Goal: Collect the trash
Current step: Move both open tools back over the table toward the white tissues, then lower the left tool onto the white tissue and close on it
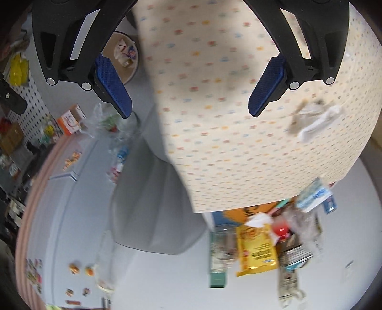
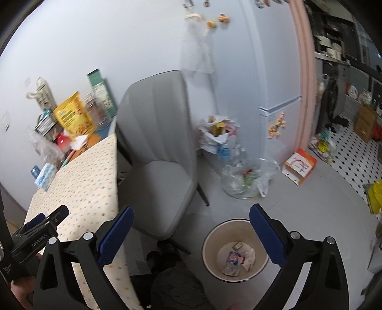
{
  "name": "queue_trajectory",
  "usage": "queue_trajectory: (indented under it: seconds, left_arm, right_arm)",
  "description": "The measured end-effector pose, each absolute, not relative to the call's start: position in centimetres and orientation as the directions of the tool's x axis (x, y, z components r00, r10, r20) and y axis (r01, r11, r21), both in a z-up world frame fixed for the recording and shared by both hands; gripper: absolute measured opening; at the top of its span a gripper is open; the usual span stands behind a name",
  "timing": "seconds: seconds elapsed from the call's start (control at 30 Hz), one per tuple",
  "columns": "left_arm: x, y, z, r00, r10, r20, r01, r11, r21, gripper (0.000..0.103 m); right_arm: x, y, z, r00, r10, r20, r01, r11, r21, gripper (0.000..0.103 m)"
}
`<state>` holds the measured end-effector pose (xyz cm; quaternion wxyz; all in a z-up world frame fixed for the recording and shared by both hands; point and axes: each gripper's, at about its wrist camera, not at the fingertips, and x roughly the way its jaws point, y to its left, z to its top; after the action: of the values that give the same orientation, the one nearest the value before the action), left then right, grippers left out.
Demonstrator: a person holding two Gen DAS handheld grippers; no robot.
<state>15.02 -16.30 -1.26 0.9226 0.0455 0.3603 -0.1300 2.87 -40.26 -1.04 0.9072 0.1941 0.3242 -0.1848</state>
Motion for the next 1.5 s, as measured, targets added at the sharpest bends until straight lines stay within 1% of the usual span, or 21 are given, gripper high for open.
queue_trajectory:
  seconds: [0.27, 0.53, 0.67, 0.83, 1.0, 1.43, 1.5]
  left_arm:
    - [14.7, -9.8, -1.1, 0.726, -0.140, -0.673, 0.161, 0.986, -0.032, 0.097]
    - [14.3, -3.3, -1.2, 0.745, -0.088, -0.661, 0.054, 0.996, -0.071, 0.097]
    - [14.8, -0.6, -1.3, 0.754, -0.043, -0.655, 0.017, 0.999, -0.047, 0.097]
    - [16.2, 2.7, -2.0, 0.746, -0.019, -0.665, -0.031, 0.998, -0.063, 0.096]
    - [17.8, 3.9, -2.7, 0.728, -0.006, -0.686, -0.047, 0.997, -0.059, 0.085]
    - [21.6, 4.8, -4.3, 0.702, -0.016, -0.712, -0.056, 0.995, -0.077, 0.063]
    - [21.9, 4.6, -4.3, 0.707, -0.029, -0.706, -0.041, 0.996, -0.081, 0.058]
  right_arm:
    - [5.0, -35.1, -0.7, 0.733, -0.145, -0.665, 0.371, 0.904, 0.211, 0.095]
    - [6.0, -30.8, 0.1, 0.743, -0.111, -0.660, 0.302, 0.936, 0.182, 0.095]
    - [6.8, -28.6, 0.3, 0.741, -0.102, -0.663, 0.276, 0.947, 0.163, 0.095]
    - [7.9, -26.2, 0.2, 0.736, -0.094, -0.670, 0.246, 0.960, 0.135, 0.095]
    - [9.5, -24.5, -0.4, 0.724, -0.074, -0.686, 0.221, 0.966, 0.130, 0.095]
    - [12.6, -22.5, -1.0, 0.706, -0.062, -0.705, 0.194, 0.975, 0.108, 0.095]
    - [12.8, -22.5, -1.2, 0.701, -0.064, -0.710, 0.199, 0.974, 0.108, 0.095]
